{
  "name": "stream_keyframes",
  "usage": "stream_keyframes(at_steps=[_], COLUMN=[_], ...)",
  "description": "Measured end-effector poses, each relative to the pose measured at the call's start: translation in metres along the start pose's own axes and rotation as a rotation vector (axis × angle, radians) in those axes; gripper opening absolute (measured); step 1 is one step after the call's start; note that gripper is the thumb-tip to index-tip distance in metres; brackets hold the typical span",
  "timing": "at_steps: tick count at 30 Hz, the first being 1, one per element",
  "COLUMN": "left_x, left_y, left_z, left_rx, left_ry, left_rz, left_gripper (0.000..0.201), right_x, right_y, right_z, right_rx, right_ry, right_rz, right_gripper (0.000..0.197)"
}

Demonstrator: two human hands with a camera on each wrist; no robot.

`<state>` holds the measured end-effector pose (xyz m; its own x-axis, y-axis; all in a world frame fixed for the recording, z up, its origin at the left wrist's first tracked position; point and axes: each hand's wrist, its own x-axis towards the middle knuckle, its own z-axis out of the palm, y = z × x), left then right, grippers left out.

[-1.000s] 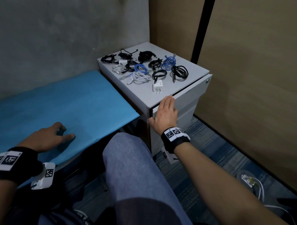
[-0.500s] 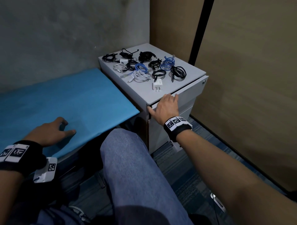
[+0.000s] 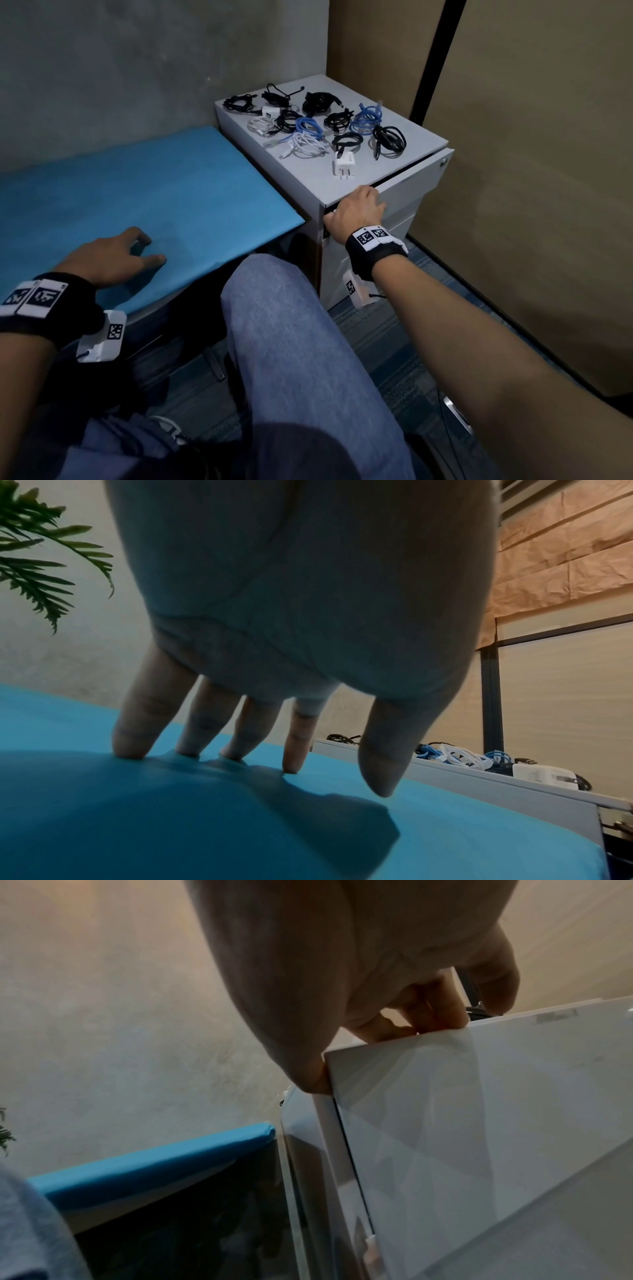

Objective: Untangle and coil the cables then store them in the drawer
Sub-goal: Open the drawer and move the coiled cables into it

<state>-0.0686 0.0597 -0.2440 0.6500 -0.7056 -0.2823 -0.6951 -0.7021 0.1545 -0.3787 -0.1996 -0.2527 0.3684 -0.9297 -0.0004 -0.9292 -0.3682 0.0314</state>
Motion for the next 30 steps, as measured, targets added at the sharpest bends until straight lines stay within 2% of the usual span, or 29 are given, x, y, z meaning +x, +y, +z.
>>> stream_keyframes(at_steps=[4, 7, 10, 14, 18, 23, 26, 30], left_x=[0.0, 0.002, 0.007, 0.021, 0.039, 0.061, 0.074, 0.094], left_y=[-0.001, -0.003, -0.006, -0.017, -0.038, -0.065, -0.079, -0.095], left_z=[0.0, 0.001, 0.003, 0.01, 0.024, 0.045, 0.06, 0.074], left_rx=[-0.003, 0.004, -0.003, -0.017, -0.076, -0.231, -0.289, -0.362], left_ry=[0.006, -0.003, 0.0, 0.022, 0.058, 0.112, 0.131, 0.154], left_rz=[0.01, 0.014, 0.035, 0.053, 0.072, 0.049, 0.026, 0.024], left_gripper=[0.06, 0.076, 0.076, 0.071, 0.058, 0.082, 0.078, 0.074], right_x=[0.0, -0.012, -0.032, -0.047, -0.054, -0.081, -0.099, -0.113], right_y=[-0.001, 0.011, 0.035, 0.047, 0.053, 0.088, 0.107, 0.123], right_z=[0.0, 0.012, 0.018, 0.015, 0.01, 0.014, 0.014, -0.001], right_rx=[0.044, 0.103, 0.122, 0.036, -0.028, 0.025, -0.022, -0.107], right_ry=[-0.013, -0.049, -0.103, -0.118, -0.143, -0.025, -0.012, -0.085], right_rz=[0.024, -0.003, -0.094, -0.085, -0.165, -0.335, -0.378, -0.345], right_gripper=[0.061, 0.082, 0.096, 0.091, 0.078, 0.067, 0.072, 0.083])
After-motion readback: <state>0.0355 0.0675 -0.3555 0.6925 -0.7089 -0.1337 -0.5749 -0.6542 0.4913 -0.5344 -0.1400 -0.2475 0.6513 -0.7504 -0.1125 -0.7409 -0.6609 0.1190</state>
